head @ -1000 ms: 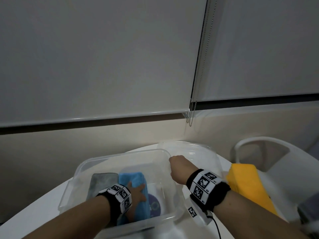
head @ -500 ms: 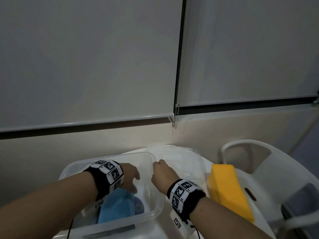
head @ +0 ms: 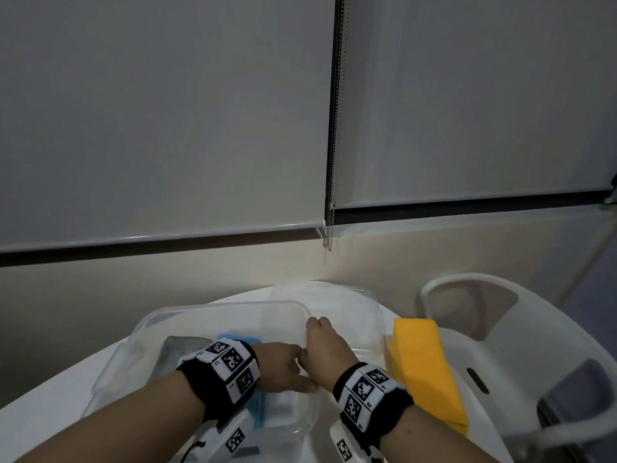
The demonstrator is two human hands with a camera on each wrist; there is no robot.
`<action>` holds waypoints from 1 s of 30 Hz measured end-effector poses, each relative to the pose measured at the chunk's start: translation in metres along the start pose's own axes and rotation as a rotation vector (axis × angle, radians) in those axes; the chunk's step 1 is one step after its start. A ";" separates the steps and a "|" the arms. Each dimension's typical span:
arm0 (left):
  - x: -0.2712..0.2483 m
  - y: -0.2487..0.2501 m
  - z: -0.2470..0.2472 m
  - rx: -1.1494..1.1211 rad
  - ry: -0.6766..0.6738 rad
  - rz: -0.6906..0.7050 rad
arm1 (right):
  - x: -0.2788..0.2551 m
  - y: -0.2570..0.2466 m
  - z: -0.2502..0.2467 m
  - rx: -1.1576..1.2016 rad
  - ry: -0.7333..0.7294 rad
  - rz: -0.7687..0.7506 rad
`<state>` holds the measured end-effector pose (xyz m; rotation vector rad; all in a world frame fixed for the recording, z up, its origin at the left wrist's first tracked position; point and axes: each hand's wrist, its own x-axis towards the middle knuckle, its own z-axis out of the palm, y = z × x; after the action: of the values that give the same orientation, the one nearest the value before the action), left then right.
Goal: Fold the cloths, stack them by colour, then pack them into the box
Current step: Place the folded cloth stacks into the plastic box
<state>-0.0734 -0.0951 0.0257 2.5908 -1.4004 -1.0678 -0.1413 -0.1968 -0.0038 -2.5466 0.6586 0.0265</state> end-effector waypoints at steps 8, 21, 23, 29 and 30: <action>0.020 0.024 0.011 -0.014 -0.017 -0.084 | -0.006 0.035 -0.014 0.044 -0.011 -0.098; 0.022 0.114 -0.020 0.221 0.360 0.000 | -0.032 0.208 -0.056 0.128 0.116 0.346; 0.040 0.140 -0.011 0.005 0.295 0.038 | -0.036 0.220 -0.047 0.142 0.081 0.430; 0.121 0.175 0.069 -0.253 0.150 -0.059 | -0.038 0.239 -0.027 0.223 0.009 0.552; 0.133 0.174 0.083 -0.286 0.129 -0.083 | -0.038 0.242 -0.024 0.206 -0.006 0.560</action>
<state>-0.1996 -0.2730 -0.0582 2.4772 -1.0365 -1.0043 -0.2884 -0.3738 -0.0904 -2.0943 1.2795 0.1497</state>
